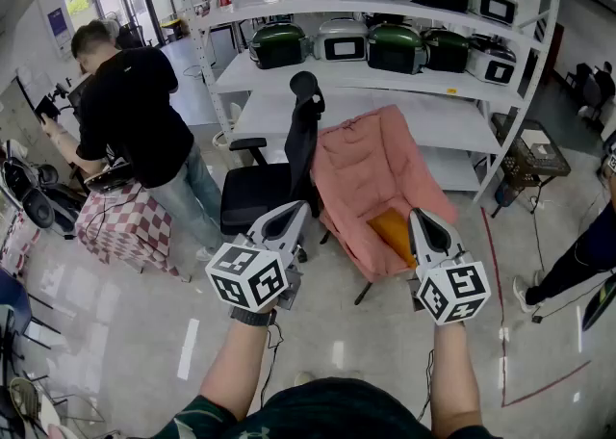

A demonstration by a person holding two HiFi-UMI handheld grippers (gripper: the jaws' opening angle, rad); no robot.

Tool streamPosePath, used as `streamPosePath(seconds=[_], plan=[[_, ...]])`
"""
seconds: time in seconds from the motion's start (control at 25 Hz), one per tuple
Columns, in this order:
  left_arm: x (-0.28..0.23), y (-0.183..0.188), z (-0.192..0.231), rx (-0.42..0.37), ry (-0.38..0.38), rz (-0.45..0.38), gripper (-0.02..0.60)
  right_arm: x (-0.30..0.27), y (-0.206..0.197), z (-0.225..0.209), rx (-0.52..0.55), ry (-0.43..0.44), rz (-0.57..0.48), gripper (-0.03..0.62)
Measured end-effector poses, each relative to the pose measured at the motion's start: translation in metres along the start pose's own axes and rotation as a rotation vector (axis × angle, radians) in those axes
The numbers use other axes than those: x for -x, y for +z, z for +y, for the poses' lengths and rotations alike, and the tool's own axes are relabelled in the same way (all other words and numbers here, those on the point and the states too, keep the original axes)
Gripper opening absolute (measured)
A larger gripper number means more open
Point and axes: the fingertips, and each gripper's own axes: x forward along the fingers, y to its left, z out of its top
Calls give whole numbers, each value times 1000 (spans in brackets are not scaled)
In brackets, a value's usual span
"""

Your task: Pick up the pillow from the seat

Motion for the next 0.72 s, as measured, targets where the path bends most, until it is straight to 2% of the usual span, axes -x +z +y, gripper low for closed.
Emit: streamPosePath(seconds=[0.4, 0.56, 0.72], plan=[[1, -3, -16, -7, 17, -3, 5, 12, -2, -4, 7, 19, 4, 3], [-1, -4, -21, 0, 28, -6, 5, 19, 0, -5, -18, 53, -1, 3], [-11, -2, -30, -4, 36, -7, 5, 25, 7, -20, -27, 48, -23, 3]])
